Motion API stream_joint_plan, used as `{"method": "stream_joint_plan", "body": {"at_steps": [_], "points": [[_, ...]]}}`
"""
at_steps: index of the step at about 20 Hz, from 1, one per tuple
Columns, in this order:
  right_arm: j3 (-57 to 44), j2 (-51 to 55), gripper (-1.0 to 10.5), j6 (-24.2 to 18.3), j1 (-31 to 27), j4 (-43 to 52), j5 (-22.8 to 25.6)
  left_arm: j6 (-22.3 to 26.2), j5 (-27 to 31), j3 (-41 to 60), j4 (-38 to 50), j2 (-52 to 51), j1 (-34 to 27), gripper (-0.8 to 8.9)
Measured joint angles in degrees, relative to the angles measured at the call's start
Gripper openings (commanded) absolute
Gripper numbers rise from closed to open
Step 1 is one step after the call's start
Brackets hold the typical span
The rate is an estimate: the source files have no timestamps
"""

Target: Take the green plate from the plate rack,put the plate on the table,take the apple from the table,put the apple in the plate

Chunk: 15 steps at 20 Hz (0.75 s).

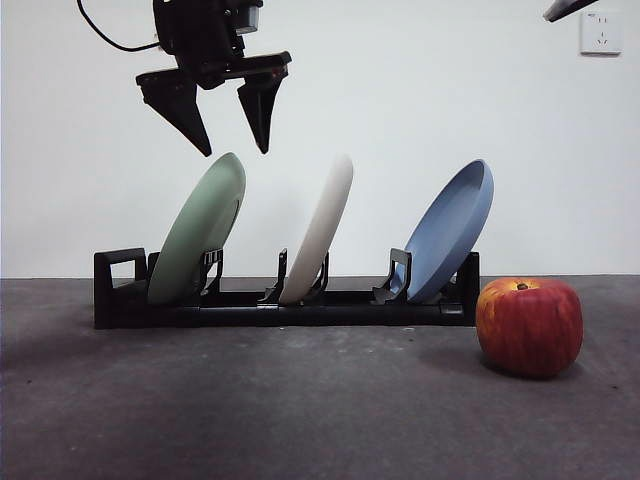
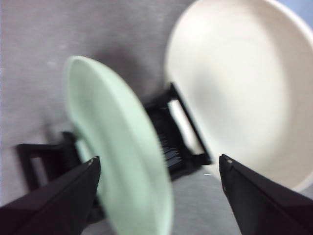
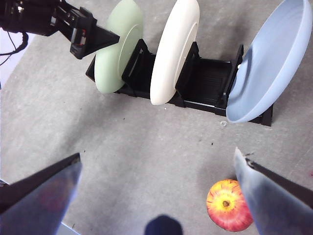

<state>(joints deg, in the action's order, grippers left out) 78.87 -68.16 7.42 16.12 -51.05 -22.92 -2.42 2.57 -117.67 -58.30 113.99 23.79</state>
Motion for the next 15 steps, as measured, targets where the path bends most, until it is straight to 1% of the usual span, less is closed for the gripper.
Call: {"method": "stream_joint_plan", "body": {"at_steps": [1, 2, 4, 8, 12, 15], "points": [[0.0, 0.0, 6.0, -0.26, 0.0, -0.07, 0.02, -0.22, -2.8, 0.0, 0.0, 0.0, -0.61, 3.87], [0.0, 0.0, 6.0, -0.52, 0.0, -0.07, 0.02, -0.66, -5.75, 0.0, 0.02, 0.02, -1.53, 3.5], [0.0, 0.0, 6.0, -0.81, 0.0, -0.09, 0.02, -1.31, -9.73, 0.0, -0.02, 0.35, -3.85, 3.37], [0.0, 0.0, 6.0, -1.01, 0.0, -0.09, 0.02, -1.7, -10.58, 0.0, -0.81, 0.61, -7.02, 3.37], [0.0, 0.0, 6.0, -1.03, 0.0, 0.07, 0.17, -1.7, -15.74, 0.0, -0.76, 0.63, -7.67, 3.37], [0.0, 0.0, 6.0, -1.03, 0.0, 0.09, 0.66, -1.7, -15.87, 0.0, -0.61, 0.63, -7.67, 3.34]]}}
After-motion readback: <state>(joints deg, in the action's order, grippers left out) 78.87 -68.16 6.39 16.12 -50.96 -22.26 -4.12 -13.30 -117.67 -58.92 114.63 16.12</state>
